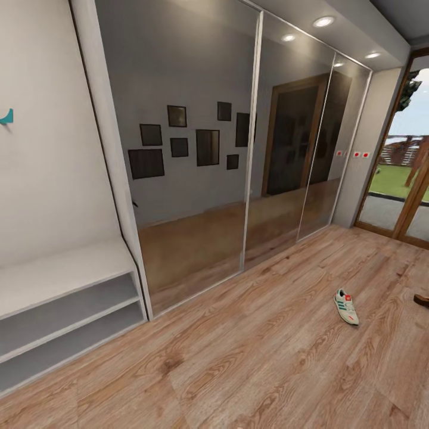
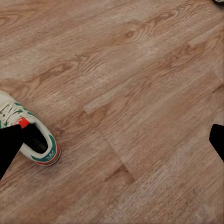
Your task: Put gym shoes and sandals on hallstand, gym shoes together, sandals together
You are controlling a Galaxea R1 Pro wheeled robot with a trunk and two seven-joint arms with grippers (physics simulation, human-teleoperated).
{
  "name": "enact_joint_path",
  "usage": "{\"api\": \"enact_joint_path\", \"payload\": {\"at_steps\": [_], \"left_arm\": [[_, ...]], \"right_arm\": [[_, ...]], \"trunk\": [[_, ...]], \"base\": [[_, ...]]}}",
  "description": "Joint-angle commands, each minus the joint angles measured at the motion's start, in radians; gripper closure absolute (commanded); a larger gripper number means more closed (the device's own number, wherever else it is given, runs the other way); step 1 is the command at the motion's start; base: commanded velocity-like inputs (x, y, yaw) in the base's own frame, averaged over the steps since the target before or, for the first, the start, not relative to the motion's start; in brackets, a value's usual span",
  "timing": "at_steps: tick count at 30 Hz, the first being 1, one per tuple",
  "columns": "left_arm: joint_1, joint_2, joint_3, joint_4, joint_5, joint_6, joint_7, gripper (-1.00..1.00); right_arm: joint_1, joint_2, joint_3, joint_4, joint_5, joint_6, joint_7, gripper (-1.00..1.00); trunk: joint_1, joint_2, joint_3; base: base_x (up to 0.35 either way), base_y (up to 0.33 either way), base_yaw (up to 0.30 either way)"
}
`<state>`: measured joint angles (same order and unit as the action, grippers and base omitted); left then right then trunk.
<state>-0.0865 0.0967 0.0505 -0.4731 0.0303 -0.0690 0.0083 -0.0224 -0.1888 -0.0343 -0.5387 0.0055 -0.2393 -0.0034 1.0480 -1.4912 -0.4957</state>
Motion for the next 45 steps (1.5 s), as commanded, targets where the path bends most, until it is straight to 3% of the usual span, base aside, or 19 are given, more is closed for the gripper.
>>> {"api": "enact_joint_path", "payload": {"at_steps": [1, 23, 45], "left_arm": [[-0.001, 0.000, 0.000, 0.001, 0.003, -0.003, 0.001, -1.00], [-0.001, 0.000, 0.000, 0.001, 0.003, -0.003, 0.001, -1.00], [-0.001, 0.000, 0.000, 0.001, 0.003, -0.003, 0.001, -1.00]], "right_arm": [[-0.001, 0.000, -0.001, 0.001, 0.000, -0.003, -0.001, -1.00], [-0.001, 0.000, 0.000, -0.001, -0.001, -0.003, -0.001, -1.00], [-0.001, 0.000, -0.003, 0.000, -0.001, -0.003, -0.001, -1.00]], "trunk": [[0.004, -0.008, -0.004], [0.088, -0.162, -0.075], [0.173, -0.316, -0.177]], "base": [[0.000, 0.000, 0.000], [0.000, 0.000, 0.000], [0.000, 0.000, 0.000]]}}
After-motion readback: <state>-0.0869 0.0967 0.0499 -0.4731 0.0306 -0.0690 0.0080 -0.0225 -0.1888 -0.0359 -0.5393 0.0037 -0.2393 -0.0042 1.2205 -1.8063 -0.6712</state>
